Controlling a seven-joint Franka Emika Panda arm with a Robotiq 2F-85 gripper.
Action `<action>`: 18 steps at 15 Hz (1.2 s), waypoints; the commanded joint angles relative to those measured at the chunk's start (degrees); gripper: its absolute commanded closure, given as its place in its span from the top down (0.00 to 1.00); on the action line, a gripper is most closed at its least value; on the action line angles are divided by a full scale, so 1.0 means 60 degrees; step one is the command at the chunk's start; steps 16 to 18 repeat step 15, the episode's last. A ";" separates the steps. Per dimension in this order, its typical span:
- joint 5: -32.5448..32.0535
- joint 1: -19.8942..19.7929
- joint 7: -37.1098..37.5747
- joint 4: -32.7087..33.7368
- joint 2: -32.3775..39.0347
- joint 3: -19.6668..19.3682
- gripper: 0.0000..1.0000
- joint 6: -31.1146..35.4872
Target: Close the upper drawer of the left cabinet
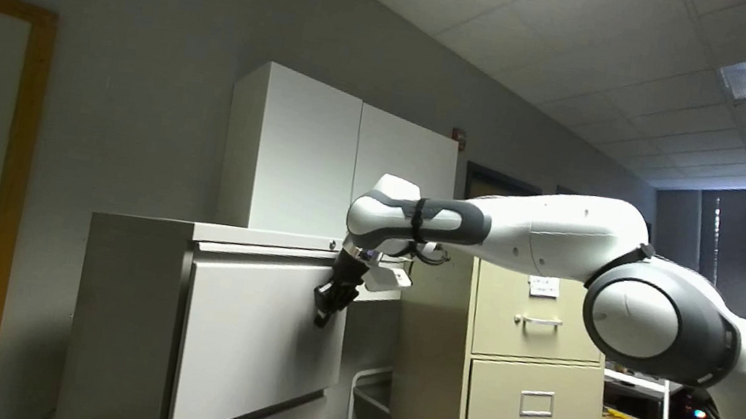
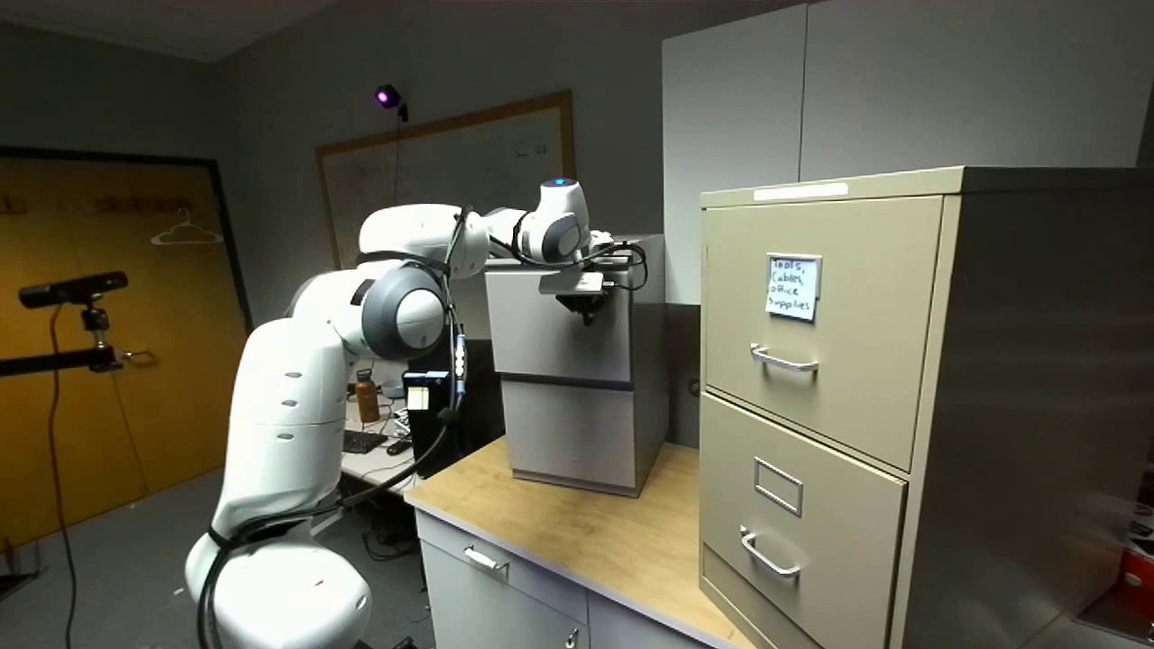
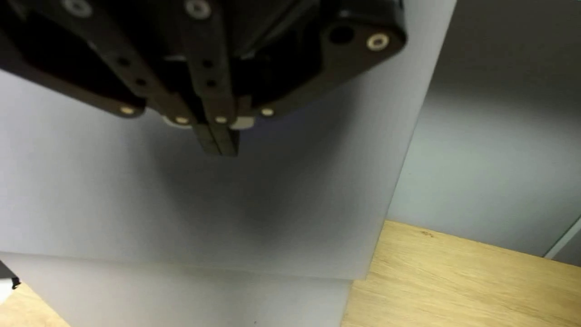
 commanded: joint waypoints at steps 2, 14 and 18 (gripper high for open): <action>0.0023 0.0116 0.0241 0.1353 0.0876 0.0144 0.00 -0.0367; -0.0130 0.0195 0.0196 0.1644 0.1147 0.0022 0.00 -0.0473; -0.0157 0.0198 0.0228 0.1618 0.1117 0.0007 0.00 -0.0501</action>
